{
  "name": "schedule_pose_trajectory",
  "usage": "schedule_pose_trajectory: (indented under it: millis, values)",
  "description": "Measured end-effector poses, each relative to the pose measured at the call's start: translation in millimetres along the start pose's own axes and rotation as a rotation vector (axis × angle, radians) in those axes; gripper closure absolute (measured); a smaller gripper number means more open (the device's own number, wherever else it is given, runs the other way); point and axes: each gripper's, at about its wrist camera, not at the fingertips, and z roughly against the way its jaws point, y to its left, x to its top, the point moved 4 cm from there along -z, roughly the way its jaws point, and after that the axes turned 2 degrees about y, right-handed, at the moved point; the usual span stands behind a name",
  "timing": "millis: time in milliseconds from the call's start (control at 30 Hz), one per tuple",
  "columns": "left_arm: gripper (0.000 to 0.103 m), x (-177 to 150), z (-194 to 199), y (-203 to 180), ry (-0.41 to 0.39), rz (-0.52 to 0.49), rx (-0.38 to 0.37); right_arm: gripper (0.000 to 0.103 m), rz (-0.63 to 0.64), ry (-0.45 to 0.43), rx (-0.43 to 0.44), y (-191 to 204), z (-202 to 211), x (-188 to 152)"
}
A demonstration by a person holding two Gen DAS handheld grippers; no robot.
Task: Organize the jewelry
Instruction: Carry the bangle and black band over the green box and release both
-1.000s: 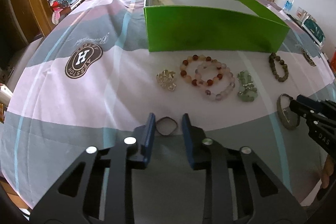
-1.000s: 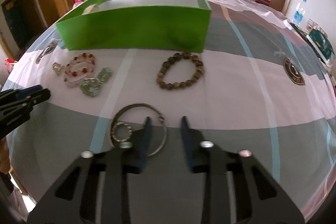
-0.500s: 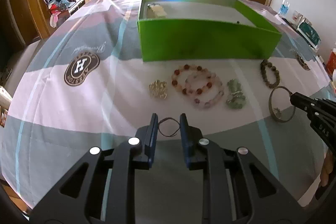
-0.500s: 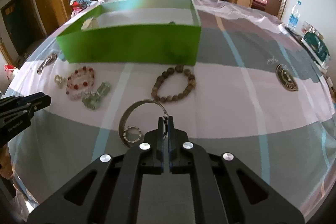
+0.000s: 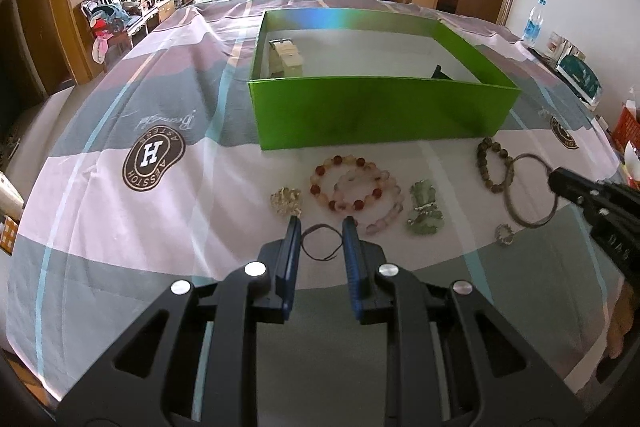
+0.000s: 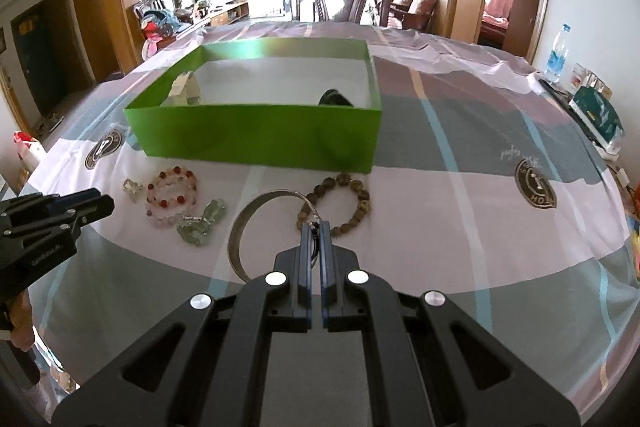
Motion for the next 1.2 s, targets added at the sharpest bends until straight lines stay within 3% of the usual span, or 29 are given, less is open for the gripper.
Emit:
schedule_pose_trajectory:
  millis: [133,400,567,700,900,1033,1200]
  values:
    - [0.082,11,2,-1,-0.016,-0.005,-0.008,0.099,0.016,-0.013,0.008,6,0,10]
    - [0.082,85,3,-8,-0.085,0.015,-0.080,0.099,0.061,-0.157,0.016,8,12,80]
    - [0.082,127,-29,-16,-0.069,0.038,-0.072,0.099,0.034,-0.163,-0.001,2,-17,120]
    - [0.082,144,-58,-17,-0.030,0.057,-0.053,0.099,0.027,-0.127,-0.011,2,-49,129]
    - [0.081,152,-81,-14,-0.012,0.082,-0.040,0.097,-0.006,-0.087,0.004,-1,-79,126]
    - [0.068,149,-81,-10,0.000,0.096,-0.037,0.078,-0.028,-0.086,0.008,-8,-75,122]
    - [0.060,116,-47,-1,-0.006,0.068,-0.007,0.075,-0.050,-0.045,0.012,-19,-45,101]
